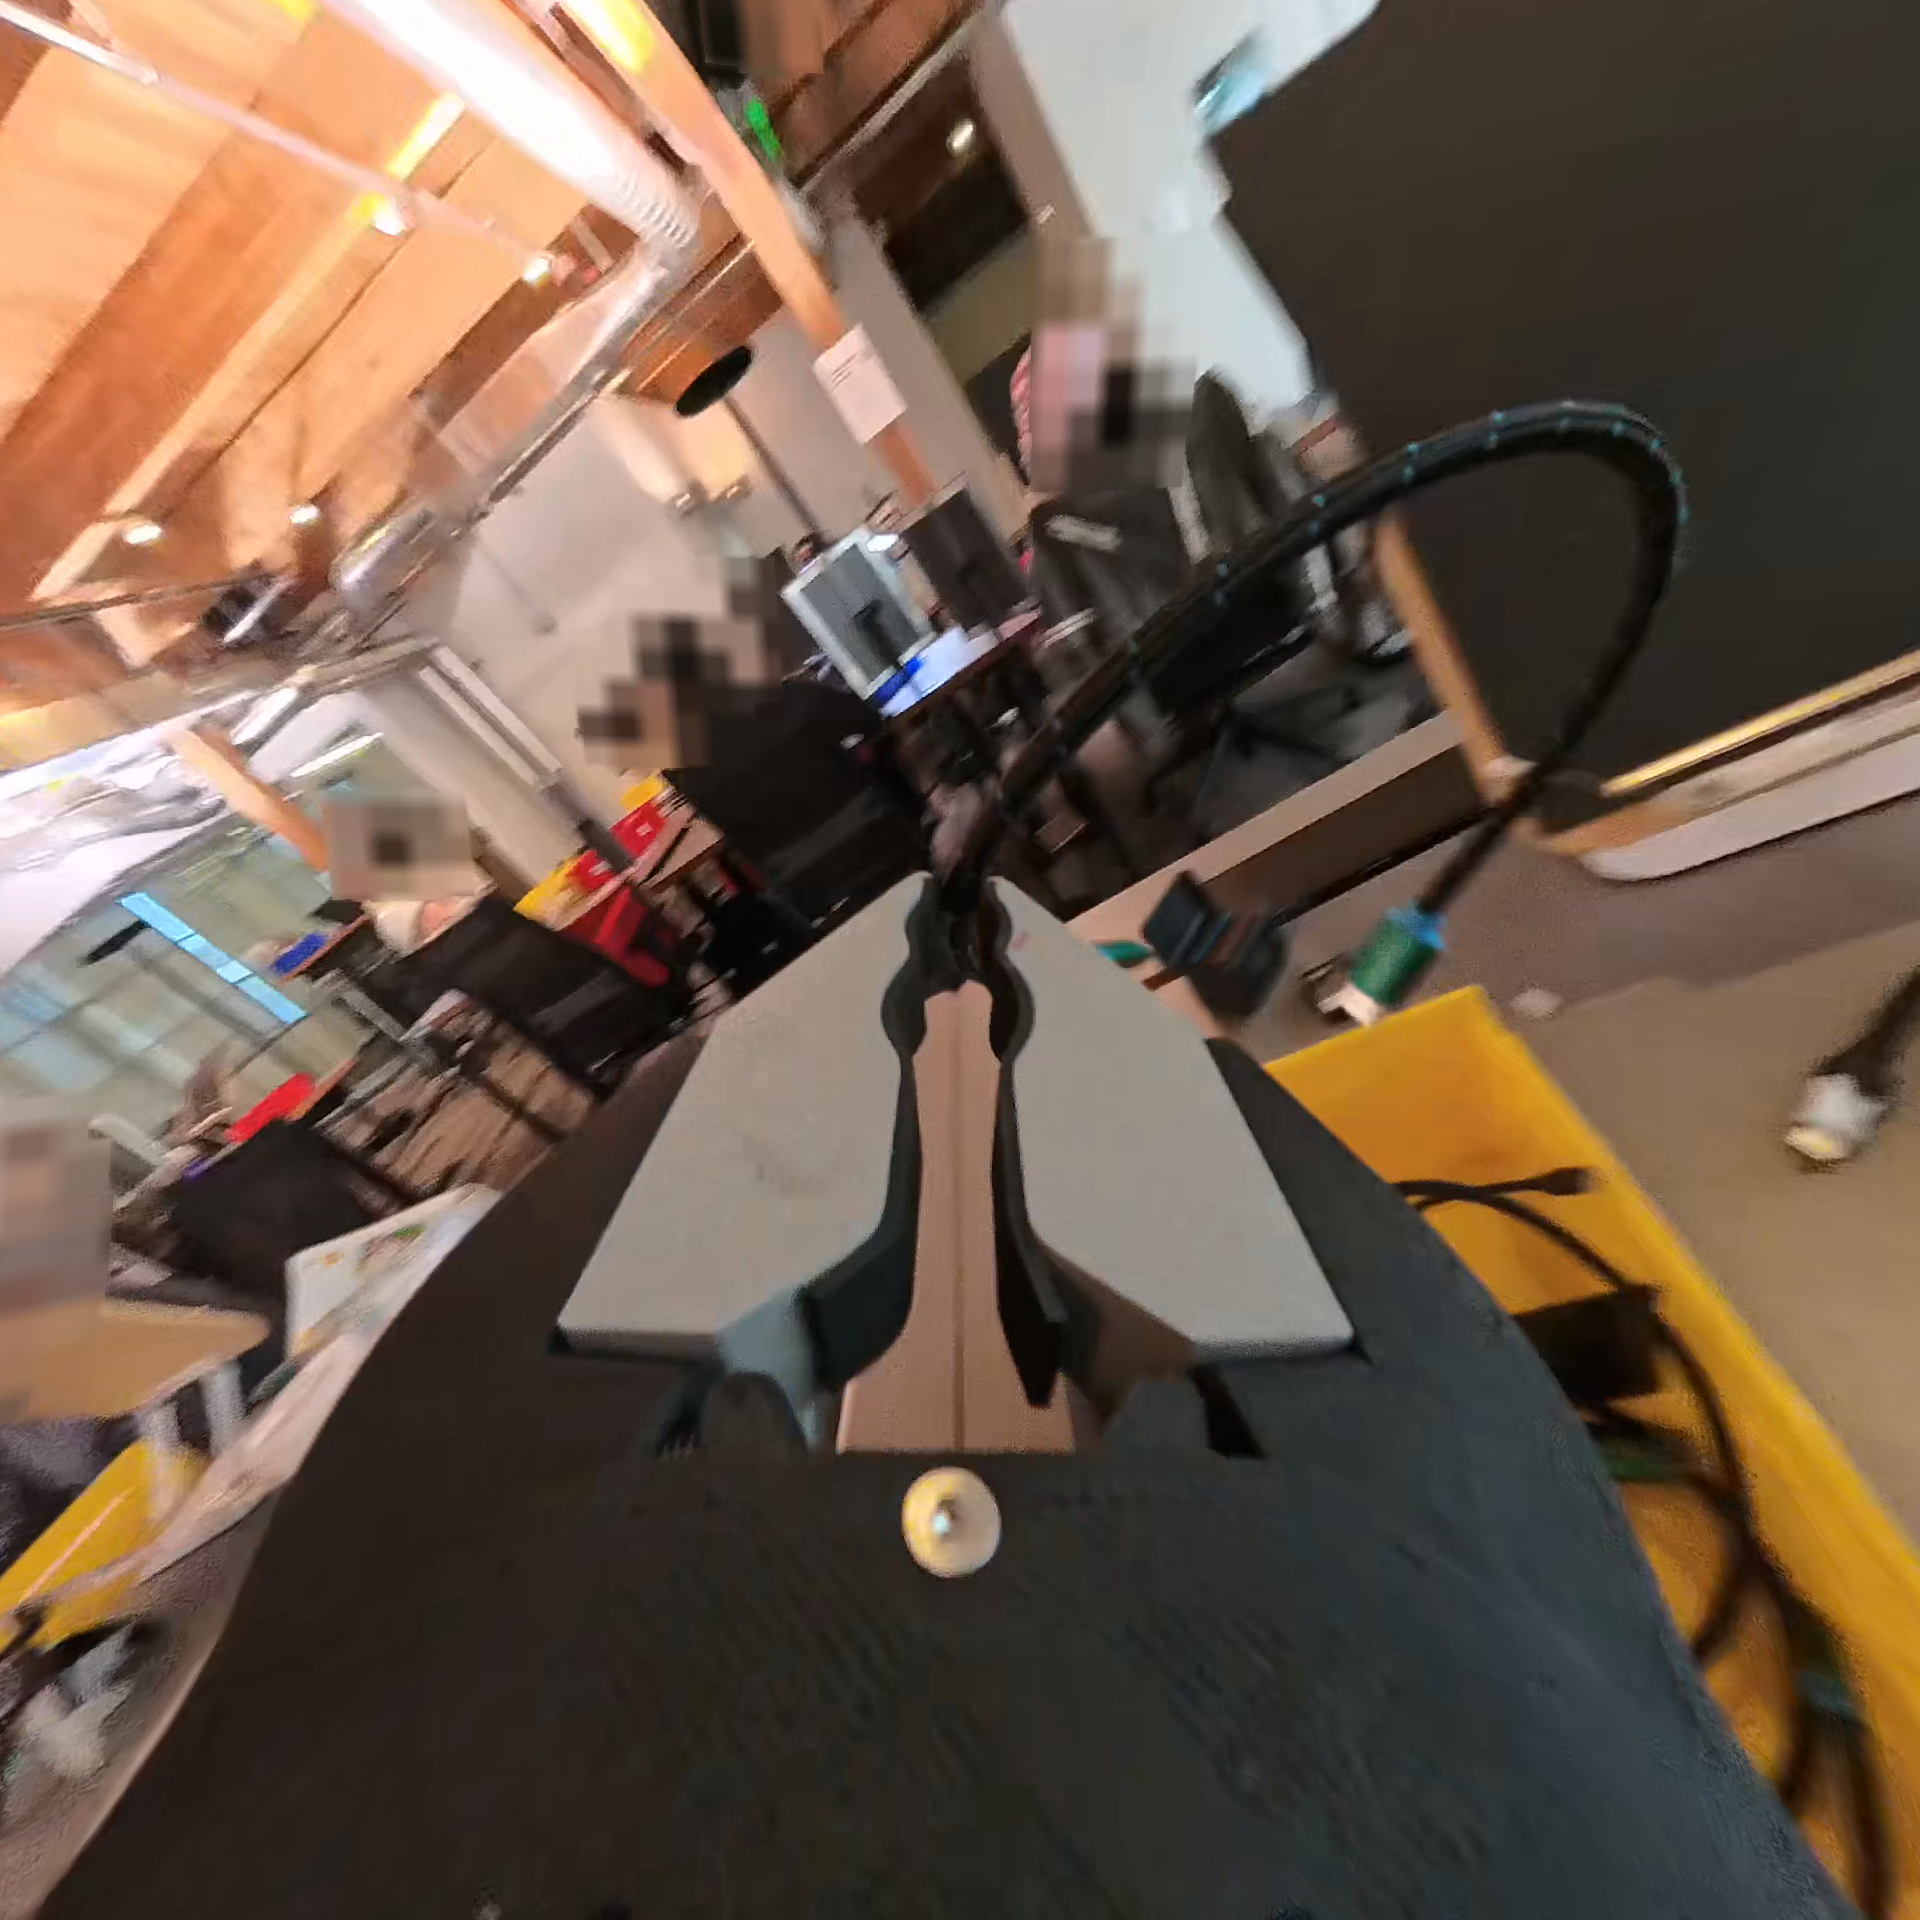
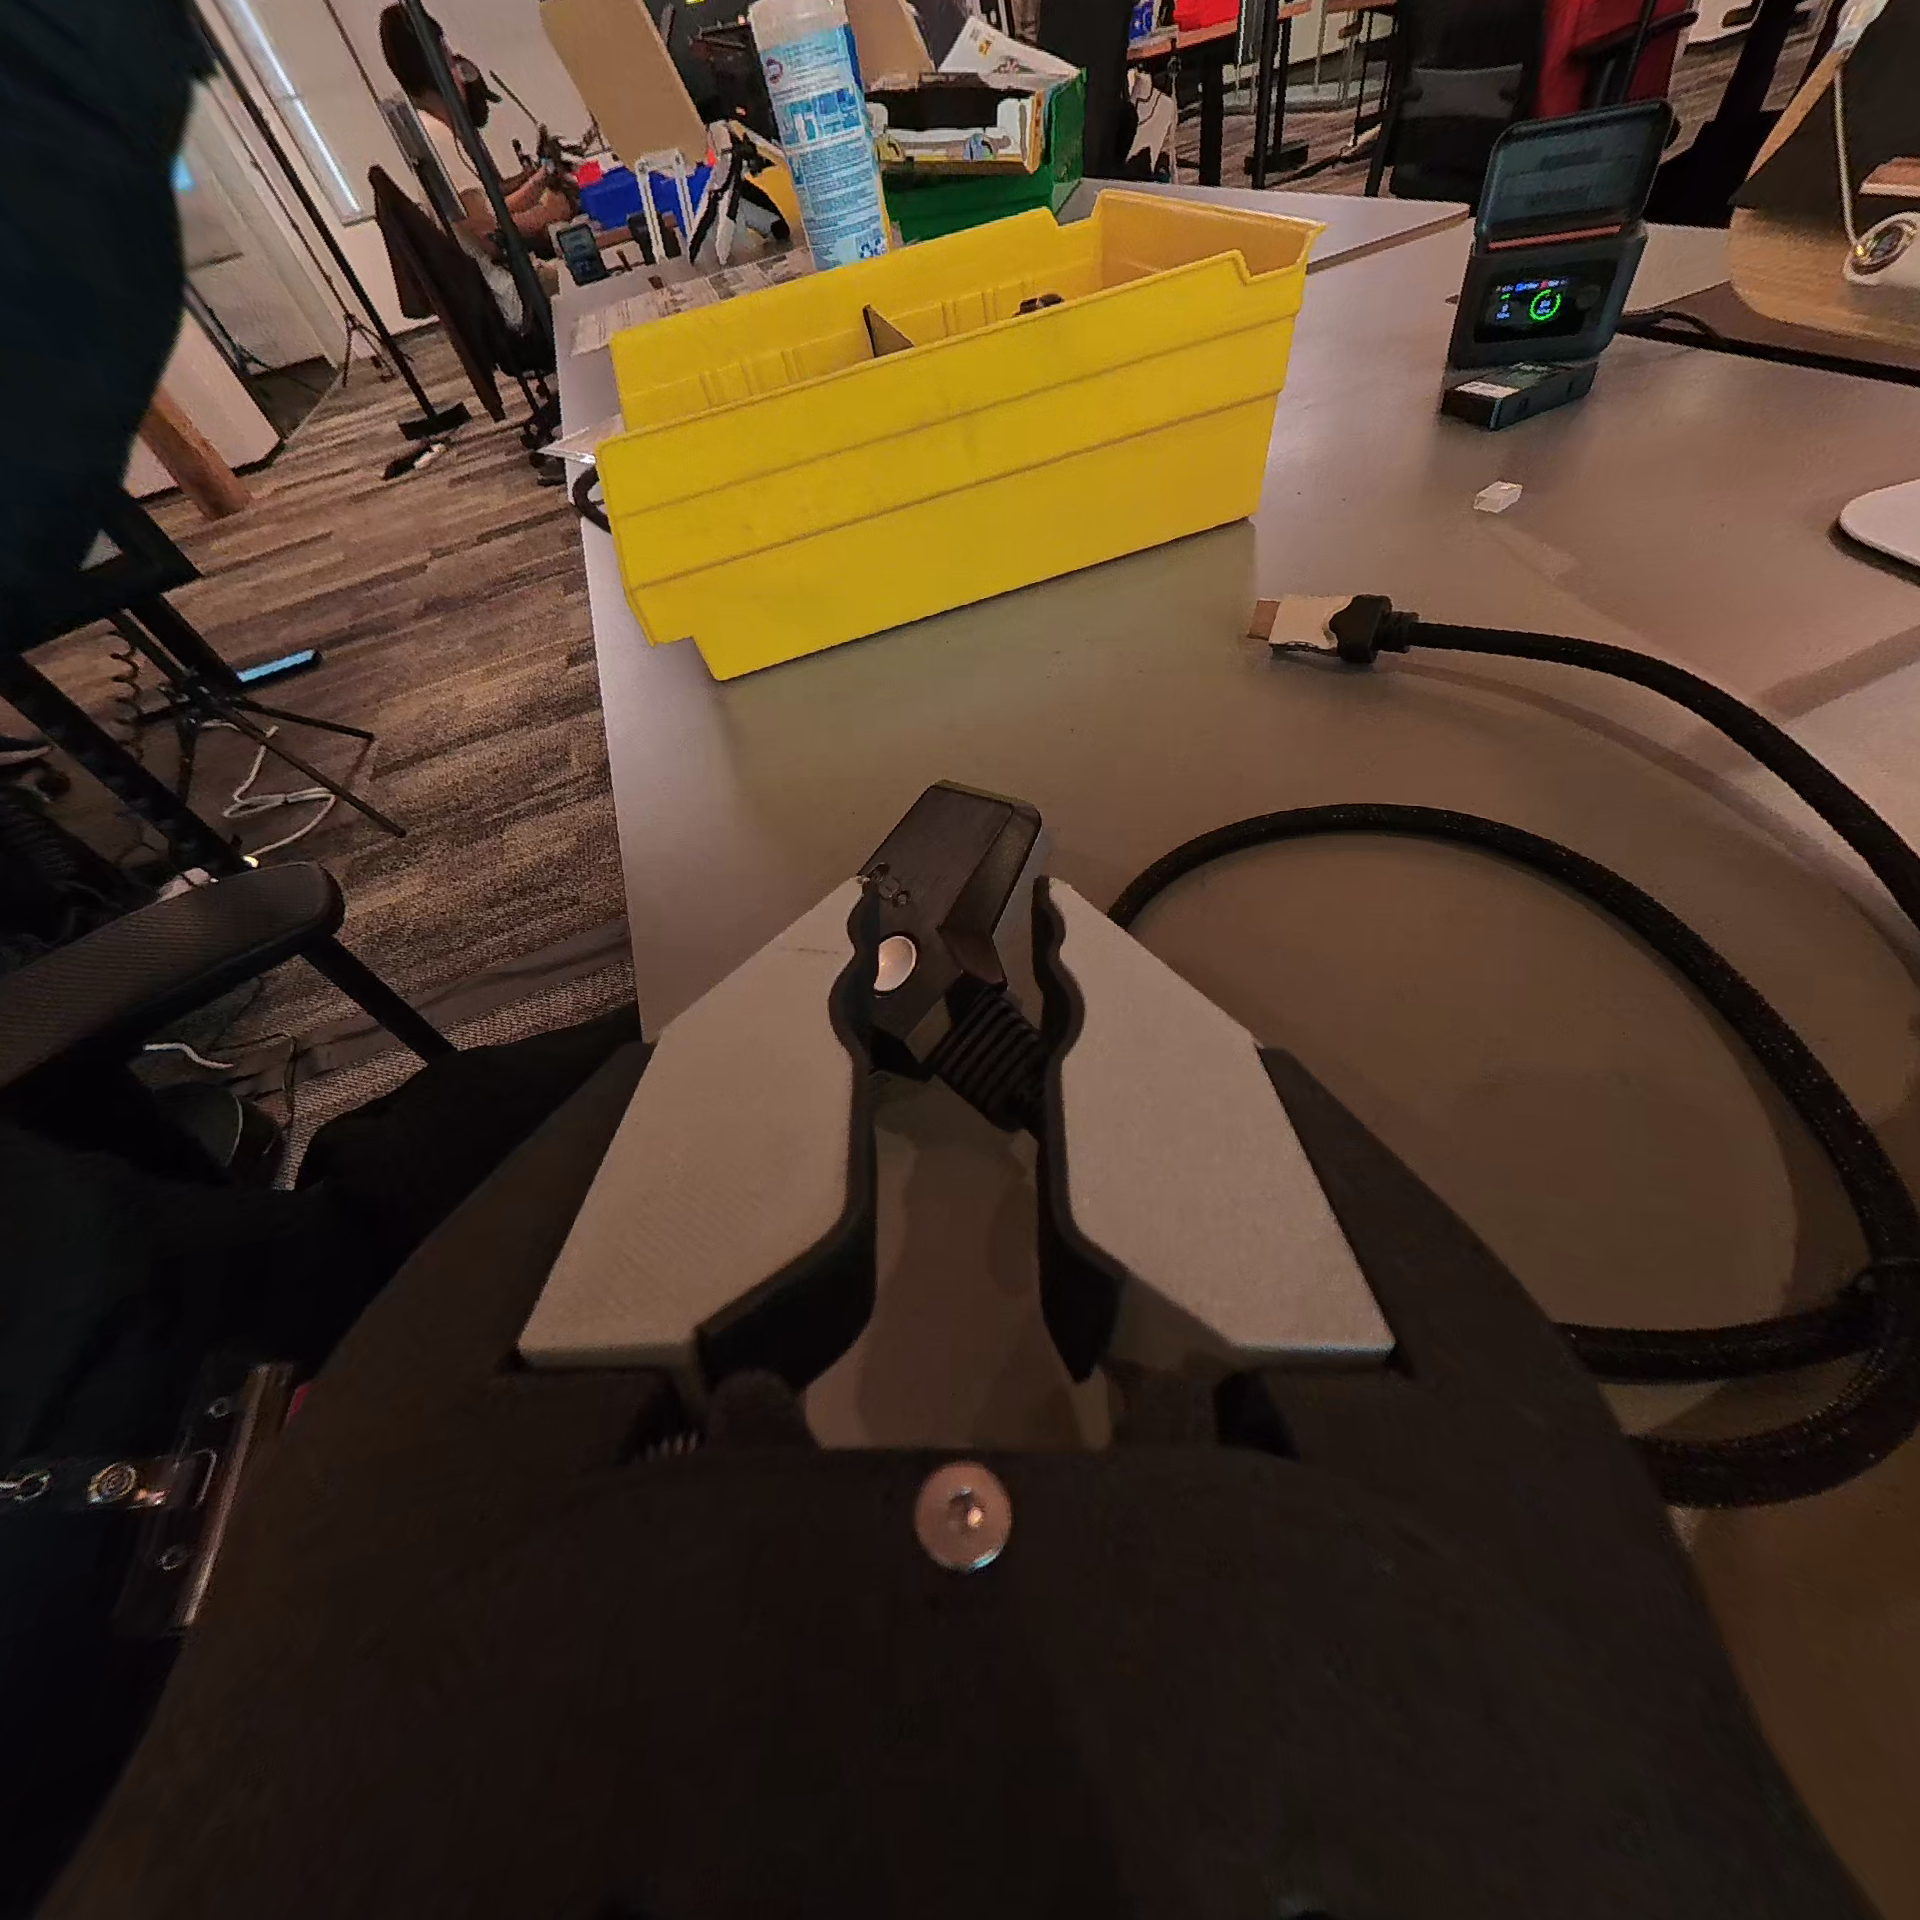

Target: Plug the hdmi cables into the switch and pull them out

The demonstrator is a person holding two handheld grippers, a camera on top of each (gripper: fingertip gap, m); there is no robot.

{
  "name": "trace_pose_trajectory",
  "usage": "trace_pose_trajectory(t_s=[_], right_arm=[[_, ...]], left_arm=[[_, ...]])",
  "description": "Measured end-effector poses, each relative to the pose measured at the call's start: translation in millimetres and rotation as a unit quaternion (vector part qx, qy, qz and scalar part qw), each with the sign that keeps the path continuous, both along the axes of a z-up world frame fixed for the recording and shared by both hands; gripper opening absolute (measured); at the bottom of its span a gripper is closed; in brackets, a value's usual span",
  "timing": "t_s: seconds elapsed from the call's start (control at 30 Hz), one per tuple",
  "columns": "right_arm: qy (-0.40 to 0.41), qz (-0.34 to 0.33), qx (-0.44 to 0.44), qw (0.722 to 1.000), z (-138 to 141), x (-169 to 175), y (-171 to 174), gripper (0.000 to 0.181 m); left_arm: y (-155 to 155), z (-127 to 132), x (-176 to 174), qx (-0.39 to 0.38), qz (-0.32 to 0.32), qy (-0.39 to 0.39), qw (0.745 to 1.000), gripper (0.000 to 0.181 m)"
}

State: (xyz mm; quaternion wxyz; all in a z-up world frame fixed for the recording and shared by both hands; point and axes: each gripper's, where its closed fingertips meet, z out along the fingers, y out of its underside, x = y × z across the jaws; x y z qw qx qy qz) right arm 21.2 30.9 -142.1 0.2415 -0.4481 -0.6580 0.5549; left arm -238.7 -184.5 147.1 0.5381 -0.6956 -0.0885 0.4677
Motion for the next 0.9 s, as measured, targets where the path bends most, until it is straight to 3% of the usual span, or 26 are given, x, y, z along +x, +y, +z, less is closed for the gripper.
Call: trace_pose_trajectory(t_s=[0.07,0.17,0.3,0.5,0.7,0.9], right_arm=[[0.001,0.001,-0.002,1.0,1,0,0,0.026],[0.005,0.004,-0.006,1.0,2,1,-1,0.027],[0.014,0.011,-0.011,1.0,5,4,-3,0.028],[0.016,0.021,-0.009,1.0,6,6,-6,0.03],[0.022,0.029,-0.006,0.999,7,8,-9,0.029],[0.017,0.037,-0.007,0.999,6,8,-11,0.035]], left_arm=[[12,9,35,0.014,-0.046,0.007,0.999,0.004],[37,-3,90,0.023,-0.114,0.01,0.993,0.004],[81,-51,158,0.037,-0.228,-0.042,0.972,0.005],[127,-115,217,0.021,-0.324,-0.048,0.945,0.004],[137,-153,205,0.023,-0.293,-0.077,0.953,0.004],[137,-168,181,0.032,-0.276,-0.125,0.953,0.004]])
